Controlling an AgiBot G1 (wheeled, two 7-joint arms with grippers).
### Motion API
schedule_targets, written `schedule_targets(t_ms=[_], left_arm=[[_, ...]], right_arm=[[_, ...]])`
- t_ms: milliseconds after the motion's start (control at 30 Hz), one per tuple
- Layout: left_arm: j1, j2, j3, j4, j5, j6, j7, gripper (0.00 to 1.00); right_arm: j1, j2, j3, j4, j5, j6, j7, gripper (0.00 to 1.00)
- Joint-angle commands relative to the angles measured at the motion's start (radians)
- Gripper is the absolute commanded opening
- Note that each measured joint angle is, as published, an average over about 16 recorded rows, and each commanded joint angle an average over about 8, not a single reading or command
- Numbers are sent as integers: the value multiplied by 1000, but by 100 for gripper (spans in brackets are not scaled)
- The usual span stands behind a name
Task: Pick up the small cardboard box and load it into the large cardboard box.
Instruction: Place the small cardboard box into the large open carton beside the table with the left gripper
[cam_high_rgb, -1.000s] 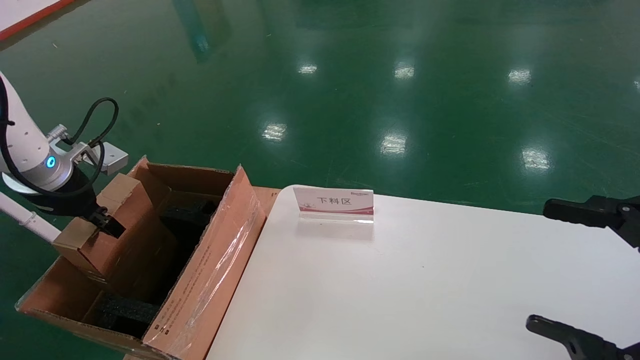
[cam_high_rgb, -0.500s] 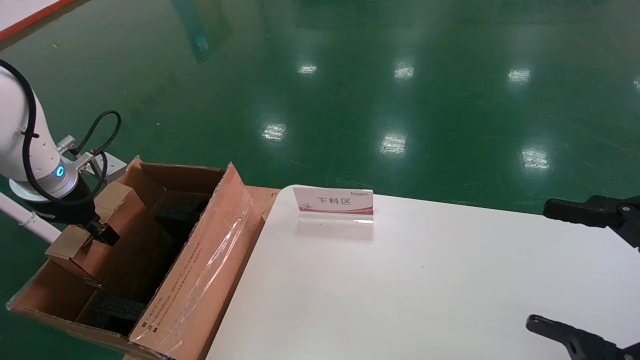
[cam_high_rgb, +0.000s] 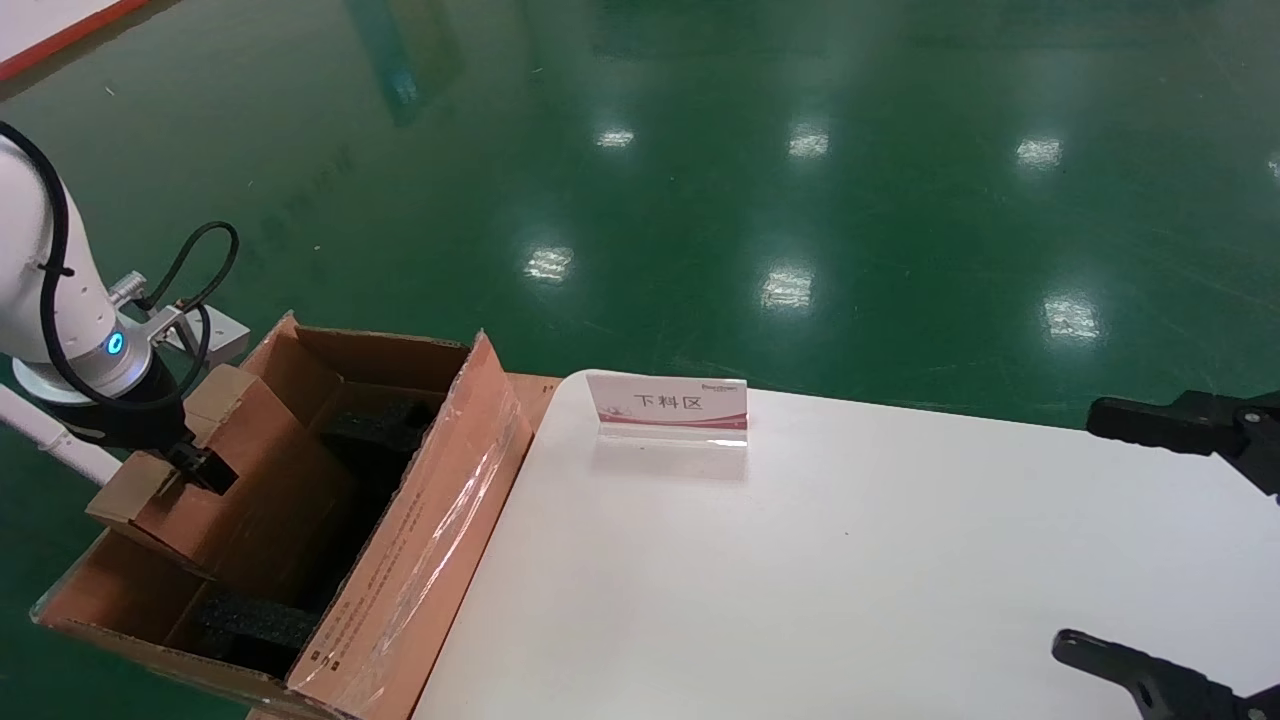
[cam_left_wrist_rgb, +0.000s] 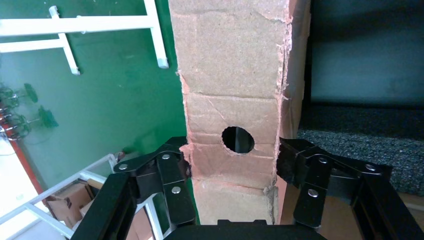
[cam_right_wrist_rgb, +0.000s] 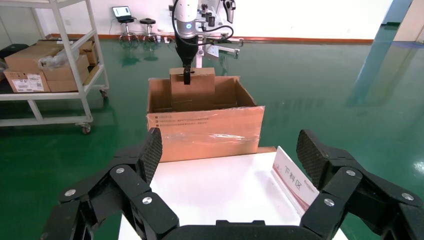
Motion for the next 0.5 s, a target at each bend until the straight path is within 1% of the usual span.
schedule_targets(t_ms=[33, 500], left_arm=[[-1, -1, 0, -1, 0, 0, 0, 100], [-3, -2, 0, -4, 1, 3, 0, 100]], right_arm=[[0, 0, 0, 0, 0, 0, 0, 100], [0, 0, 0, 0, 0, 0, 0, 100]])
